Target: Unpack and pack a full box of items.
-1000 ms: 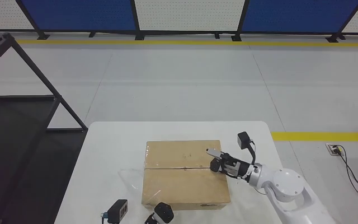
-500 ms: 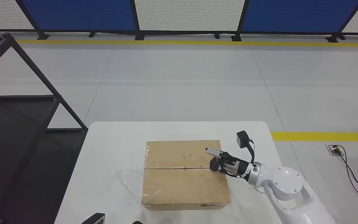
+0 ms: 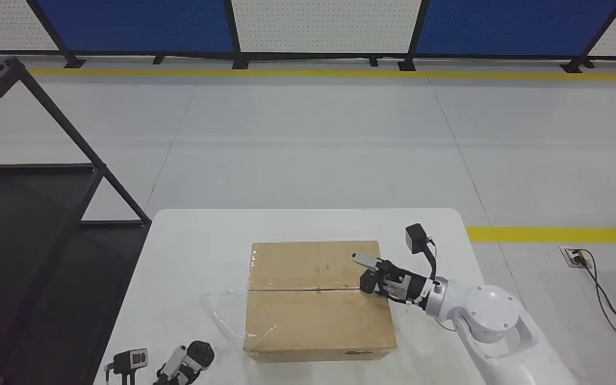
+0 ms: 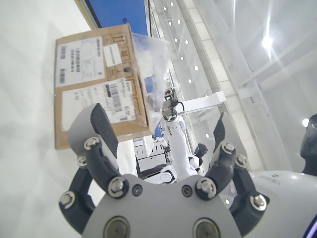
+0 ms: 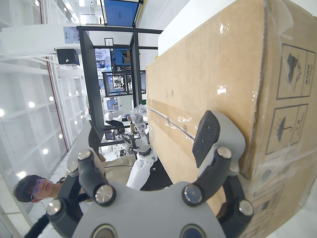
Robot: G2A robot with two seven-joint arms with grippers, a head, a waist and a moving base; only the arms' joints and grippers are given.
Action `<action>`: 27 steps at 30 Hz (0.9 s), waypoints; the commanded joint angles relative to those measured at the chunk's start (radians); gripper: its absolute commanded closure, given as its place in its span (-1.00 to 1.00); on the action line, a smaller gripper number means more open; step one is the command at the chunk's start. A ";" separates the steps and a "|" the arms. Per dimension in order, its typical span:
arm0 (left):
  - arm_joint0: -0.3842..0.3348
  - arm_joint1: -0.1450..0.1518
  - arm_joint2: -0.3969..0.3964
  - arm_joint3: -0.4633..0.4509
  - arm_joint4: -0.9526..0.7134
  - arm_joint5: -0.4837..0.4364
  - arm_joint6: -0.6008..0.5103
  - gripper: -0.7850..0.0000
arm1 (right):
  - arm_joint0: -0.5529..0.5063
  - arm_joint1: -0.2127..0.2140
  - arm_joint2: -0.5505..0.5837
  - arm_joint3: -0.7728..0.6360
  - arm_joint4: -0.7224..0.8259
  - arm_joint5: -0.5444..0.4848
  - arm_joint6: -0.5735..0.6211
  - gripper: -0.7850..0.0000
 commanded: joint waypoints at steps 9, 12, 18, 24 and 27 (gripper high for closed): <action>-0.159 -0.005 0.109 0.095 -0.039 -0.024 -0.141 -1.00 | -0.014 0.003 0.013 -0.006 -0.002 0.002 -0.003 -1.00; -0.169 -0.004 0.115 0.095 -0.070 -0.039 -0.174 -1.00 | -0.023 0.005 0.020 -0.013 -0.003 0.002 -0.004 -1.00; -0.152 0.002 0.106 0.068 -0.130 -0.071 -0.232 -1.00 | -0.026 0.006 0.026 -0.016 -0.003 0.006 -0.002 -1.00; -0.136 0.004 0.099 0.034 -0.131 -0.081 -0.230 -1.00 | -0.009 0.004 0.016 -0.009 -0.004 0.008 0.002 -1.00; -0.136 0.004 0.103 0.023 -0.132 -0.086 -0.228 -1.00 | -0.005 0.004 0.013 -0.007 -0.004 0.009 0.004 -1.00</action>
